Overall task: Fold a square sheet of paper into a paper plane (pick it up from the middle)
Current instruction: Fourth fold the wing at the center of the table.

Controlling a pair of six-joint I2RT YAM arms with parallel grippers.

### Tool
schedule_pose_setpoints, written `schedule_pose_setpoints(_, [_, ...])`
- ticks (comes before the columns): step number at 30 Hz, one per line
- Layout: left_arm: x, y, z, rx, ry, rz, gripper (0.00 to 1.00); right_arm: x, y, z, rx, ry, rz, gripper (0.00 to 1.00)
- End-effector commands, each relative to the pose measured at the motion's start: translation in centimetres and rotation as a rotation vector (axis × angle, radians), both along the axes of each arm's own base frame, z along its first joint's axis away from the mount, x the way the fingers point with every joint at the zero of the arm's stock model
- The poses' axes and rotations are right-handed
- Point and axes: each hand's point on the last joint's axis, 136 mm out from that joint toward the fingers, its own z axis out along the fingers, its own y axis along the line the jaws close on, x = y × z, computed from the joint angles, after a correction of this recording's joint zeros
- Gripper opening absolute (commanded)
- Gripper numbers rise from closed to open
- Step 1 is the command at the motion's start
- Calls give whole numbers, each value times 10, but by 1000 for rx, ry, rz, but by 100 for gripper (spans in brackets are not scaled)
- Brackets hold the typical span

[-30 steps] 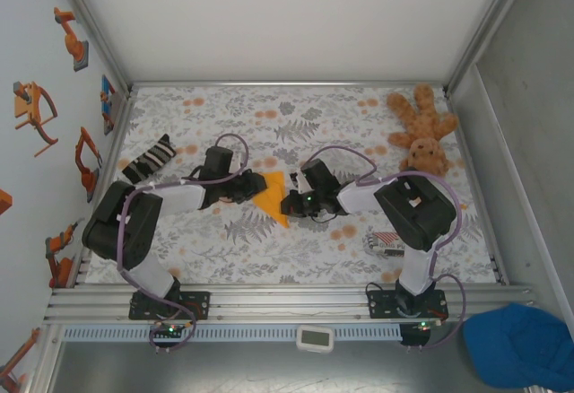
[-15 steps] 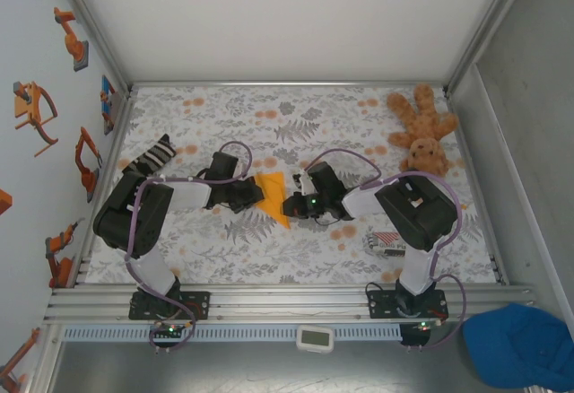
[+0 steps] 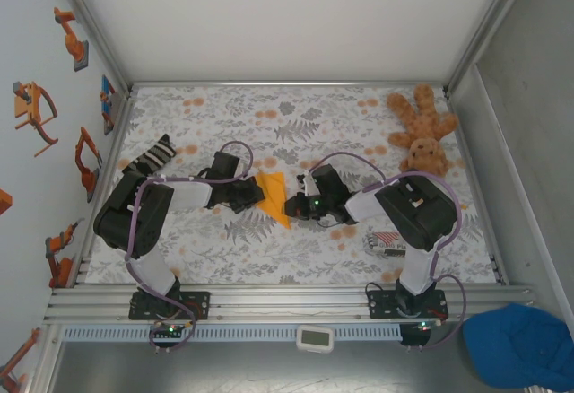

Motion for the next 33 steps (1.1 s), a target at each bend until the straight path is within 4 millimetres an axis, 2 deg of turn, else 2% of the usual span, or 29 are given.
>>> schedule_pose_setpoints(1, [-14,12,-21,79,80,18,0,0,-2,3,27,20,-23,0])
schedule_pose_setpoints(15, [-12,12,-19,81,76,20,0,-4,-8,-16,28,141,-85,0])
schedule_pose_setpoints(23, [-7,8,-10,70,59,19,1,-6,-14,-27,8,209,-138,0])
schedule_pose_setpoints(33, [-11,14,-19,102,88,36,3,-8,-18,-30,0,233,-158,0])
